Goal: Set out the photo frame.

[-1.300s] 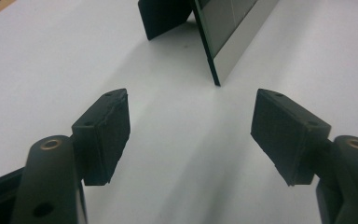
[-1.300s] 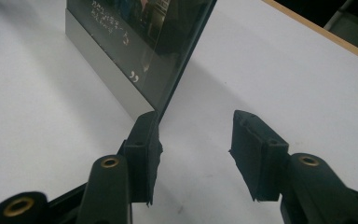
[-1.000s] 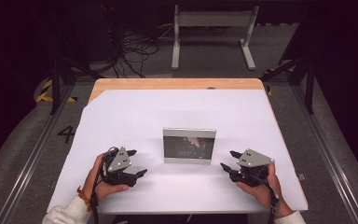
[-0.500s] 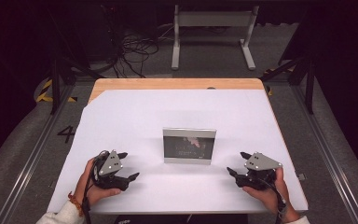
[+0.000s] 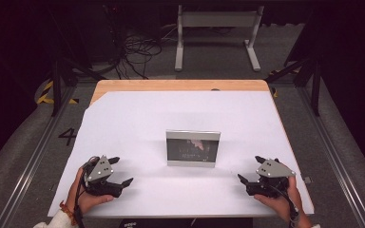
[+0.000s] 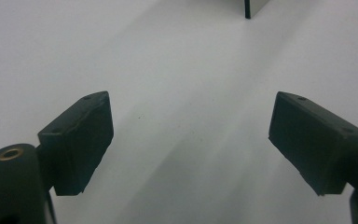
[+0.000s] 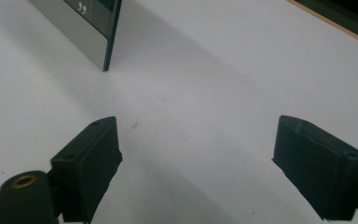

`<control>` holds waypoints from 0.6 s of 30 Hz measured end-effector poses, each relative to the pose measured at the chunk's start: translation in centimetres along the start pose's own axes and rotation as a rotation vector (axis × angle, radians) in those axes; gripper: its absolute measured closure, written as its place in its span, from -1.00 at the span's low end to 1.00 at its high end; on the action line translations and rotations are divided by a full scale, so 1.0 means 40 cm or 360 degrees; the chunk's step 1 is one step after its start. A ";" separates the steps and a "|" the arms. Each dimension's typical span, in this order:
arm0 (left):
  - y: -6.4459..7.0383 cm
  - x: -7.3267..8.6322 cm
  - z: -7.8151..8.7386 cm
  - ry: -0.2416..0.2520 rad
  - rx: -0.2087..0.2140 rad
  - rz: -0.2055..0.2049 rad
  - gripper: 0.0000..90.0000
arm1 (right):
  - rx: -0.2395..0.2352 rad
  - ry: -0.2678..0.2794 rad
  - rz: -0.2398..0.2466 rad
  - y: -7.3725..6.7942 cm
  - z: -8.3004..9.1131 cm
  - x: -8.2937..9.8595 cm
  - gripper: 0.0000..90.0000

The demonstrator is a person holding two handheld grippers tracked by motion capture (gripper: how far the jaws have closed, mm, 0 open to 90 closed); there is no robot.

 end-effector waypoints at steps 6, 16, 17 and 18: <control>-0.009 0.017 0.017 0.0042 -0.0002 0.0041 -0.83 | -0.0016 0.0009 0.0007 -0.001 0.002 0.017 -0.76; -0.004 0.020 0.024 0.0078 -0.0006 0.0065 -0.87 | -0.0030 0.0045 -0.0003 -0.009 0.003 0.023 -0.79; -0.004 0.020 0.024 0.0075 -0.0009 0.0056 -0.87 | -0.0026 0.0047 -0.0013 -0.008 0.002 0.023 -0.79; -0.004 0.020 0.023 0.0075 -0.0018 0.0052 -0.87 | -0.0024 0.0043 -0.0022 -0.008 0.001 0.023 -0.79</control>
Point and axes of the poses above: each handheld gripper's, and its own axes: z roughly backward along the jaws, x roughly out of its underside, y roughly to its right, the point moved 2 cm from there along -z, roughly forward along the jaws, and after that the axes turned 2 degrees about z, right-handed, at the moved point
